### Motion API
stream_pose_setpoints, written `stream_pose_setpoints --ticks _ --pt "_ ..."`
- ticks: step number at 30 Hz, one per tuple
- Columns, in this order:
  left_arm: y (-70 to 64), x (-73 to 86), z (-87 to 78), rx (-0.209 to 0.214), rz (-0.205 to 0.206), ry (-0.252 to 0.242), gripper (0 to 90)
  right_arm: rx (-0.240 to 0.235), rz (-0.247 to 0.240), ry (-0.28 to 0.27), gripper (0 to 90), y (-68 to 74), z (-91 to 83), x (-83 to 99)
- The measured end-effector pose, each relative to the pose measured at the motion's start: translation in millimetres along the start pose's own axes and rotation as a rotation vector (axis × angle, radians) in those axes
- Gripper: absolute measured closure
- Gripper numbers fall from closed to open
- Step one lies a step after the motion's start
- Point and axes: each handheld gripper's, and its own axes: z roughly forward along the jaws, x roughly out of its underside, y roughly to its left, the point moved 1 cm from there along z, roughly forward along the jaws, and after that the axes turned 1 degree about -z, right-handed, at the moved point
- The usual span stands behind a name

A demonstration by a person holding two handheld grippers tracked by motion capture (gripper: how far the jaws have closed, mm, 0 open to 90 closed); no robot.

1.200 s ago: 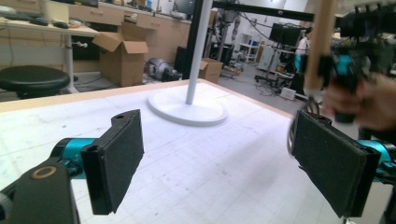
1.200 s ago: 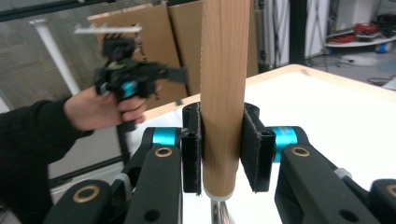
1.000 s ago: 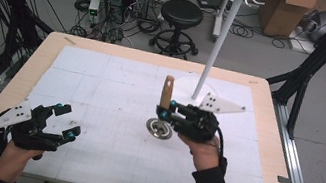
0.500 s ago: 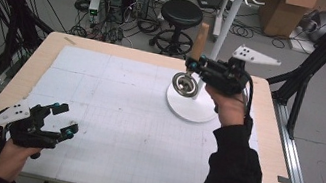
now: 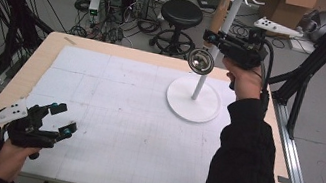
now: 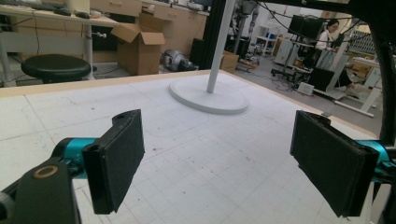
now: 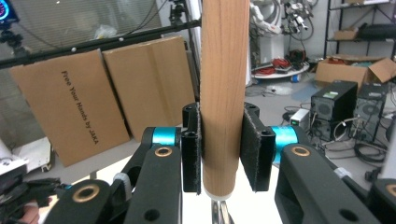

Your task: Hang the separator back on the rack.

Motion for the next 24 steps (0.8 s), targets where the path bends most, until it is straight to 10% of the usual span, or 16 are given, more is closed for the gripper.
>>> stream_pose_setpoints --ticks 24 --pt "4.5 2.0 -3.6 -0.011 -0.017 0.003 18.5 0.097 0.057 0.012 70.8 -19.2 2.1 6.2"
